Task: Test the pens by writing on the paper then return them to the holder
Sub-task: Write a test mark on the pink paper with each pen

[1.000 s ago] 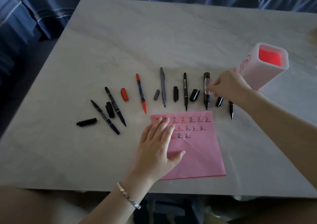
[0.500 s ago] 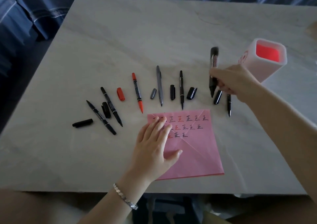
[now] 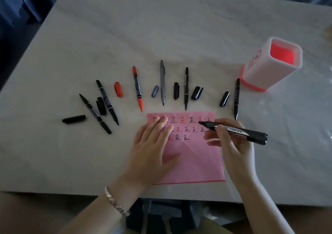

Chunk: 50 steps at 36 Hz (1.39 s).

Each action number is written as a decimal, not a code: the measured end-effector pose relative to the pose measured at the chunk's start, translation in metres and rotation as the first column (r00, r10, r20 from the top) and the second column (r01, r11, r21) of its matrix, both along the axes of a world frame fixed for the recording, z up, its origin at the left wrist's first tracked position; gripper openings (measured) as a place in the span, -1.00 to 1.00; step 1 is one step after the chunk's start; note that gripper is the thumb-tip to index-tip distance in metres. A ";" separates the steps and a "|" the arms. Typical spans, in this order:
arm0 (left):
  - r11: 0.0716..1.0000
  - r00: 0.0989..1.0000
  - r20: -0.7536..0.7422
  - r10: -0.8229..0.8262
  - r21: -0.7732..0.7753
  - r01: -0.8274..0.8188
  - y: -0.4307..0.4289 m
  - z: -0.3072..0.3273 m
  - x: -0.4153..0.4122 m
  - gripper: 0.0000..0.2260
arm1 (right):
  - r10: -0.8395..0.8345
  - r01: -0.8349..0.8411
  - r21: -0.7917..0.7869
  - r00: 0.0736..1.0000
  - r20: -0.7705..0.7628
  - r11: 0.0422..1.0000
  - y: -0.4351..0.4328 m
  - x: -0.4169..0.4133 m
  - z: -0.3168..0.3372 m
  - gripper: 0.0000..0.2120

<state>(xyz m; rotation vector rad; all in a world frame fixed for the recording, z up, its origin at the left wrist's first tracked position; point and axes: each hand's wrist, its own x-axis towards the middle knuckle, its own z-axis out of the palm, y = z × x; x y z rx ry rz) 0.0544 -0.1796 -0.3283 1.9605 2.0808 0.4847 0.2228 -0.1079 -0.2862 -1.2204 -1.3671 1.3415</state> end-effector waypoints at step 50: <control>1.000 1.000 -0.001 0.012 -0.011 -0.012 0.001 0.002 0.001 -0.40 | -0.302 0.243 0.266 0.929 0.212 0.933 -0.005 -0.016 -0.040 -0.77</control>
